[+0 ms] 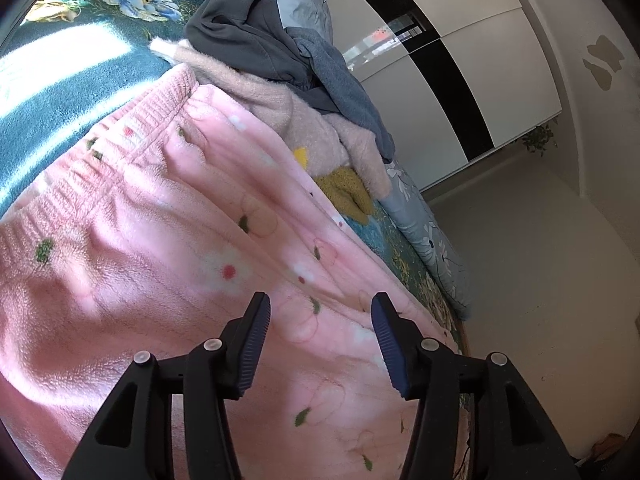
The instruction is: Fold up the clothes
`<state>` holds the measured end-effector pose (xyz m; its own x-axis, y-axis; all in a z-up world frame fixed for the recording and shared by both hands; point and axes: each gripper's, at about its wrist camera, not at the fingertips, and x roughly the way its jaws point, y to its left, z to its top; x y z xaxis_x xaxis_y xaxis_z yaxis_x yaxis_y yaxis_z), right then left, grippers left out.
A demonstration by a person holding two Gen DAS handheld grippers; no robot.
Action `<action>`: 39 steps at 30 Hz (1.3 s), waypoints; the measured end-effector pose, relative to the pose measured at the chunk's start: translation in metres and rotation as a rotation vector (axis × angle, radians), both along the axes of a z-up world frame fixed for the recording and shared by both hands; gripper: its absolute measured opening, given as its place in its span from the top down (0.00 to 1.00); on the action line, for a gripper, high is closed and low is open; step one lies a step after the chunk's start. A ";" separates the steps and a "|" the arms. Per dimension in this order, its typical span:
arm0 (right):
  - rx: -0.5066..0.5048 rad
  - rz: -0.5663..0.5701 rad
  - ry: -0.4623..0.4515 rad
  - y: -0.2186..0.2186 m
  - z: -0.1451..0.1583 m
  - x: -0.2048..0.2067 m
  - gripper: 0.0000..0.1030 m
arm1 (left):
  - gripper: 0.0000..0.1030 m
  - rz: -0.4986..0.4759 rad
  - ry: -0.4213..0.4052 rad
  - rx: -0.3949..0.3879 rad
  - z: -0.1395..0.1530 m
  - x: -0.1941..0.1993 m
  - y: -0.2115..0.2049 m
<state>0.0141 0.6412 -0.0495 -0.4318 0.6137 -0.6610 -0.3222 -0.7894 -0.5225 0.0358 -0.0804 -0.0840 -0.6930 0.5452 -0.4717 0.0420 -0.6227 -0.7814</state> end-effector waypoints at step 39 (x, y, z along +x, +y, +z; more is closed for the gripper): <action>-0.918 -0.478 0.178 -0.063 -0.022 -0.162 0.96 | 0.41 0.010 -0.038 0.089 0.009 -0.003 -0.017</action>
<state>-0.1481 0.5777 -0.0713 -0.4132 0.0415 -0.9097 -0.7184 -0.6287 0.2976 0.0331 -0.0971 -0.0745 -0.6815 0.5791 -0.4475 0.0786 -0.5501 -0.8314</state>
